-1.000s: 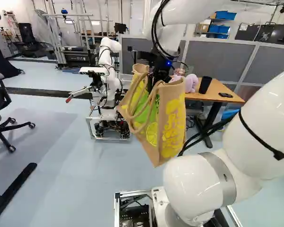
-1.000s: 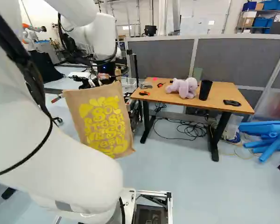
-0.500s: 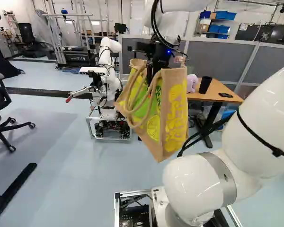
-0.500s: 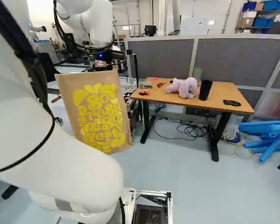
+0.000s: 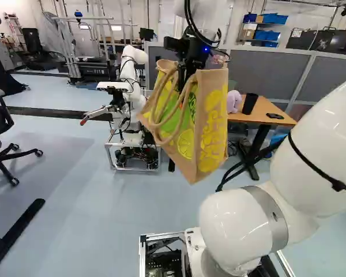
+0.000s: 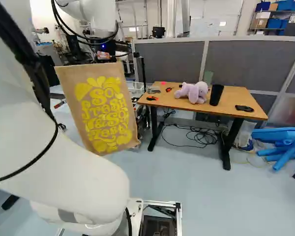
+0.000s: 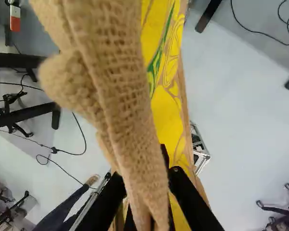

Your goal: Pick up the bag on the ground and place it on the table

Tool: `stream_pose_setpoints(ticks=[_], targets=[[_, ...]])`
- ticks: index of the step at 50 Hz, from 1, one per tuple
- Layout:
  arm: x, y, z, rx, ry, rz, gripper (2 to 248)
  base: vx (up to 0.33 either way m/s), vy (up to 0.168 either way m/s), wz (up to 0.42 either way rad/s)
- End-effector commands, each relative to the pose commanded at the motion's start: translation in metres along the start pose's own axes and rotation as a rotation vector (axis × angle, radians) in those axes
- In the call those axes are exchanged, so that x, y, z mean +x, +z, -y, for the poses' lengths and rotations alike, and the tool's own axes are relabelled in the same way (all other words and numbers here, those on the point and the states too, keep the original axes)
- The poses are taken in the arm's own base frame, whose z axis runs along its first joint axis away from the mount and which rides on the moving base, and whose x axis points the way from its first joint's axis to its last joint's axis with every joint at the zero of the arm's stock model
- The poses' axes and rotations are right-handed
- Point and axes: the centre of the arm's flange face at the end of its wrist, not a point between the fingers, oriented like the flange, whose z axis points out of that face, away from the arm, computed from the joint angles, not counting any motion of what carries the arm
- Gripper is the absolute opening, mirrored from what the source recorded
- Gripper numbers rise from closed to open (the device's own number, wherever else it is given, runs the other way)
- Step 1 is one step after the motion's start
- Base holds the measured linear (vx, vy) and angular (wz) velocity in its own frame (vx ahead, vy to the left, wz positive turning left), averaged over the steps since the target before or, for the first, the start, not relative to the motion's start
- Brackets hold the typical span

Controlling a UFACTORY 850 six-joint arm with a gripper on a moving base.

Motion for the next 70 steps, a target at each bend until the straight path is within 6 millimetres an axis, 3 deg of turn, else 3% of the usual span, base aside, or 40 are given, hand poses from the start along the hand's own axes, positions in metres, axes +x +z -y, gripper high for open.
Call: stream_pose_setpoints(ticks=[70], targets=[[0.045,-0.108,0.004,-0.025,-0.026,-0.132,22,0.000,0.000,0.000]])
